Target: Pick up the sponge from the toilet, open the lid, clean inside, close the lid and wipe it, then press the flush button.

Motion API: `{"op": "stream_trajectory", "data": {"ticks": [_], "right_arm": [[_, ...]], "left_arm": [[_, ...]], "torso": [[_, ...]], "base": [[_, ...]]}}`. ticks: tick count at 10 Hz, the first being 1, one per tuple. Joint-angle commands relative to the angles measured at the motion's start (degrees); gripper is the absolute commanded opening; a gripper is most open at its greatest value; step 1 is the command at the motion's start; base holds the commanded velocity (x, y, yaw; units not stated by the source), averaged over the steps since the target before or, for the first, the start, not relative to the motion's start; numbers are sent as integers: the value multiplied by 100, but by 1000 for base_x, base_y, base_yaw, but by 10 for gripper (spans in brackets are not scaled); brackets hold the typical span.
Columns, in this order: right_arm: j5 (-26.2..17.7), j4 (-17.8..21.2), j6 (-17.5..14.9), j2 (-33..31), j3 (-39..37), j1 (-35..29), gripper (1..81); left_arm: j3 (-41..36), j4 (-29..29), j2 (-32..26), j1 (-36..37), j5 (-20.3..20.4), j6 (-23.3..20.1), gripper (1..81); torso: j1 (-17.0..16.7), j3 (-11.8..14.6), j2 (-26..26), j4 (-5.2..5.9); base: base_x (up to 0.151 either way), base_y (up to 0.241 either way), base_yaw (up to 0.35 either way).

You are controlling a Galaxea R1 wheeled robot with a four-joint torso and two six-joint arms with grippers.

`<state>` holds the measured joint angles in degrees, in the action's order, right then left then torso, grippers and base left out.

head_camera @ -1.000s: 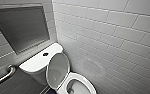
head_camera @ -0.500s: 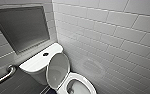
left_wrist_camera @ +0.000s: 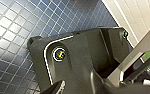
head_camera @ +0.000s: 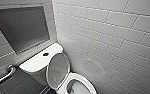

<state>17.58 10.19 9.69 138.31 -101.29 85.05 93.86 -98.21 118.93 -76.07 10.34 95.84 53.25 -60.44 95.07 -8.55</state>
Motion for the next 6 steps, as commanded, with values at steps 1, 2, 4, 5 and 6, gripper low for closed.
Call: {"op": "stream_trajectory", "data": {"ticks": [1,2,4,5,6], "right_arm": [[-334,-96,-20,-196,93,-125,10],[-343,-96,-20,-179,58,-142,10],[-343,-87,-11,-179,23,-141,10],[-342,-87,-2,-179,23,-133,10],[-343,-87,-2,-179,23,-142,10]], "left_arm": [[19,-155,-229,-52,267,-4,811],[377,-137,-98,-167,746,5,811],[1063,44,95,-343,1666,-48,811],[1100,187,175,-343,1482,-153,811],[865,396,245,-396,738,-450,811]], "torso": [[0,0,0,0],[0,2,0,0],[0,2,0,0],[0,2,0,0],[0,2,0,0]], "base": [[0,0,0],[0,0,0],[0,0,0],[0,0,0],[0,0,0]]}}
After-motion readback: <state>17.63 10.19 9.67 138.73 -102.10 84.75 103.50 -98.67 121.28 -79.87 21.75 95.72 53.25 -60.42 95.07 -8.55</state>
